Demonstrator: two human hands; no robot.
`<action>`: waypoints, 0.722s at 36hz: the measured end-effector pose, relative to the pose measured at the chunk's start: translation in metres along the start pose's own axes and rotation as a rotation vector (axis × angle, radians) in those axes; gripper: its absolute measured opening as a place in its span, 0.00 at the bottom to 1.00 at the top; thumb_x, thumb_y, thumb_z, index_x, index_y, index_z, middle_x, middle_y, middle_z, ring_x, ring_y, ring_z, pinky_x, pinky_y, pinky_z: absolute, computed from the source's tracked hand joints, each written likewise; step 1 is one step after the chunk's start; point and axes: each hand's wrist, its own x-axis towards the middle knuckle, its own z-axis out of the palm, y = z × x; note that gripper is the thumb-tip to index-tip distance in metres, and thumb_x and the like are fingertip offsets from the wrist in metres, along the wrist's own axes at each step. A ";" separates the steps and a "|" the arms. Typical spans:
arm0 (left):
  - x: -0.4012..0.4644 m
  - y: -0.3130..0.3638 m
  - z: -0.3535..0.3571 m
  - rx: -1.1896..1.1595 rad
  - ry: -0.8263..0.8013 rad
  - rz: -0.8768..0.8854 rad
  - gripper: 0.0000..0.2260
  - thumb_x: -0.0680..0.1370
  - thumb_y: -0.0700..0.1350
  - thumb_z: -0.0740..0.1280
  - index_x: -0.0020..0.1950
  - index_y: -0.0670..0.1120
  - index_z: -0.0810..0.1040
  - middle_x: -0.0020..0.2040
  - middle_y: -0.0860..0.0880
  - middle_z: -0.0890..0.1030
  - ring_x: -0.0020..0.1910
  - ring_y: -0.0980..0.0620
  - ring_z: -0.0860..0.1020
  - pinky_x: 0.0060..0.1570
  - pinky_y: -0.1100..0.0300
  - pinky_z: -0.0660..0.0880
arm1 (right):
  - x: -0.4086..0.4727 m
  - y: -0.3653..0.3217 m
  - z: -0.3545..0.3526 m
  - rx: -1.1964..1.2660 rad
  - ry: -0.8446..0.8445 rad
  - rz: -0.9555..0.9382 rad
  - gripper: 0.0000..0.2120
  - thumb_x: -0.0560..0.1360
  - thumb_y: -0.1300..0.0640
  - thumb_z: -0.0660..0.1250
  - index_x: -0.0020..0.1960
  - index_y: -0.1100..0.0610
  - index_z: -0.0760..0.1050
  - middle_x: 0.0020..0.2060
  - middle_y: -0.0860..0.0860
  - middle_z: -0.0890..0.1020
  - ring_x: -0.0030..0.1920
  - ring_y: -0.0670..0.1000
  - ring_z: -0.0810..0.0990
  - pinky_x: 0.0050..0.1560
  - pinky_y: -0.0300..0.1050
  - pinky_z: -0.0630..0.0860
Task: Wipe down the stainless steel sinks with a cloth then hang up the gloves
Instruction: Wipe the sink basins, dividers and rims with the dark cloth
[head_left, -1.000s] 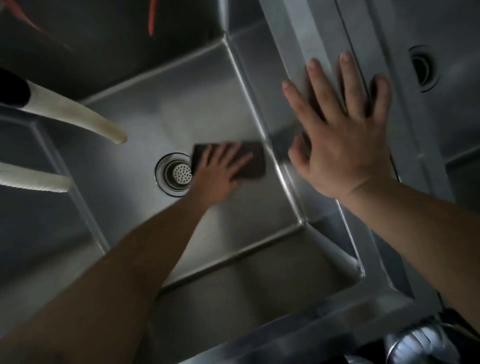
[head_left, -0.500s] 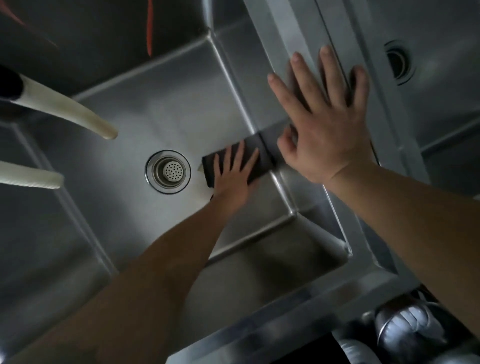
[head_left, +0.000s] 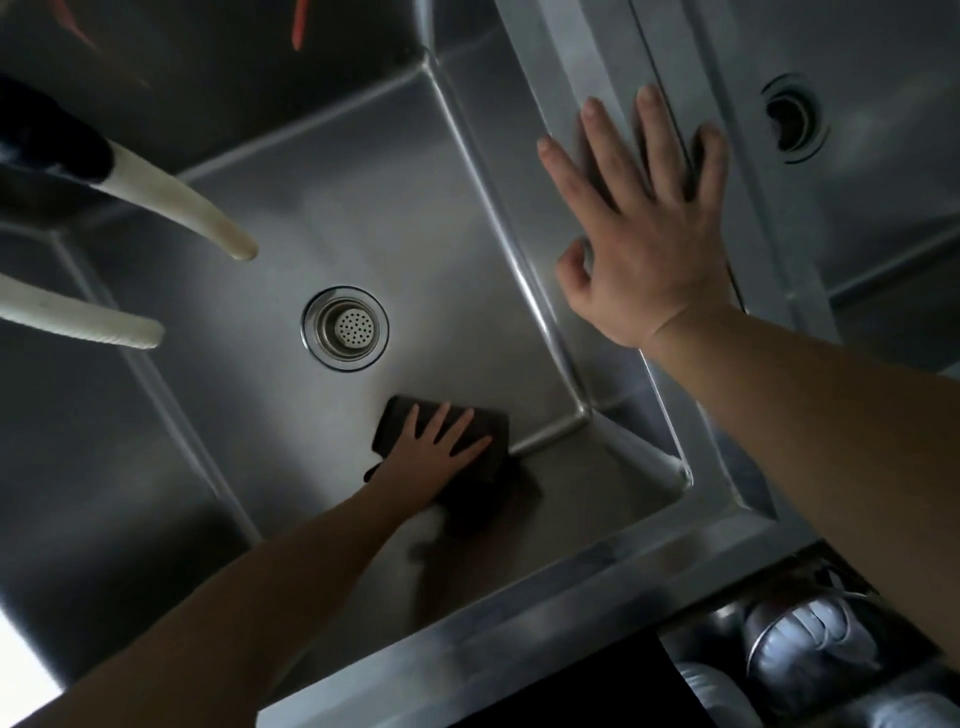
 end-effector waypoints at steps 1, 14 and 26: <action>-0.008 -0.004 0.003 -0.003 -0.034 -0.014 0.34 0.82 0.47 0.59 0.80 0.57 0.40 0.82 0.42 0.41 0.79 0.34 0.45 0.73 0.30 0.46 | 0.000 0.000 0.001 0.000 0.001 0.001 0.36 0.75 0.45 0.55 0.80 0.46 0.45 0.80 0.52 0.47 0.79 0.63 0.44 0.71 0.74 0.49; -0.067 -0.009 -0.044 -0.680 -0.442 -0.264 0.27 0.76 0.37 0.66 0.75 0.50 0.69 0.69 0.42 0.75 0.65 0.42 0.75 0.66 0.52 0.70 | -0.002 0.002 0.008 0.019 0.042 -0.019 0.37 0.73 0.41 0.53 0.80 0.46 0.46 0.80 0.52 0.48 0.79 0.63 0.44 0.71 0.75 0.48; -0.186 0.033 -0.137 -0.824 -0.166 -0.410 0.24 0.74 0.40 0.66 0.67 0.61 0.75 0.55 0.55 0.80 0.52 0.51 0.77 0.51 0.55 0.70 | -0.025 -0.001 -0.016 0.210 -0.078 -0.048 0.34 0.76 0.44 0.60 0.79 0.49 0.54 0.80 0.54 0.51 0.79 0.63 0.42 0.73 0.72 0.44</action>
